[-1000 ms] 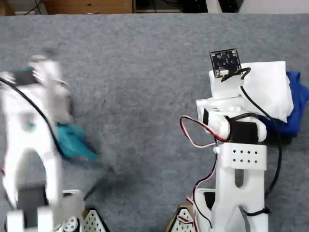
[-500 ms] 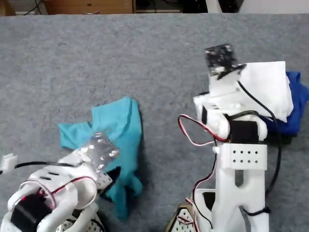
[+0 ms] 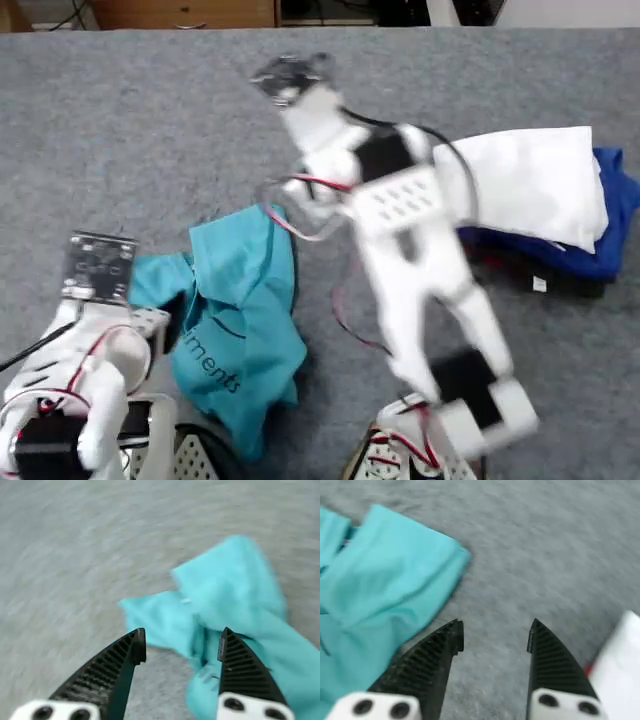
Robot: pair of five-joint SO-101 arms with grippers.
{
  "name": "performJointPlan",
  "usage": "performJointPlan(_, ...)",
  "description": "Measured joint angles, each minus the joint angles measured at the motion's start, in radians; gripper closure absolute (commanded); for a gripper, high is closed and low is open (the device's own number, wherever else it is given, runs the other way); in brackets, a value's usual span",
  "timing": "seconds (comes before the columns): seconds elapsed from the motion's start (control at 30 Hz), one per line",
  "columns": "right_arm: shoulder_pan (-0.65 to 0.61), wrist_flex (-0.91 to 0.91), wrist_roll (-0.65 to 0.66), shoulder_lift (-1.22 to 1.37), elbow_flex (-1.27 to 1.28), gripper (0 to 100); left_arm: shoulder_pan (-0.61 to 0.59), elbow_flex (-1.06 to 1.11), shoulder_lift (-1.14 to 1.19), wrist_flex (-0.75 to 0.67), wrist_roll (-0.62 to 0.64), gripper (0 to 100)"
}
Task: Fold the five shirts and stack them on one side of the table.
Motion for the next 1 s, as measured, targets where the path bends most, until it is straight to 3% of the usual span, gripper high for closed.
performJointPlan(0.2,-0.118,0.129,0.018,0.439,-0.367,77.8,-0.302,0.135,0.000,-0.146,0.000,76)
performJointPlan(0.3,-0.150,0.161,0.018,0.643,-0.535,77.8,-0.393,0.209,0.002,-0.206,0.000,76)
performJointPlan(0.57,-0.161,0.183,0.018,1.033,-0.936,79.7,-0.419,0.241,0.000,-0.224,0.000,76)
performJointPlan(0.73,-0.117,0.199,0.018,1.169,-1.125,99.8,-0.419,0.247,0.002,-0.224,0.000,76)
performJointPlan(1.0,0.014,0.199,0.018,1.263,-1.277,99.5,-0.419,0.247,0.000,-0.227,0.000,76)
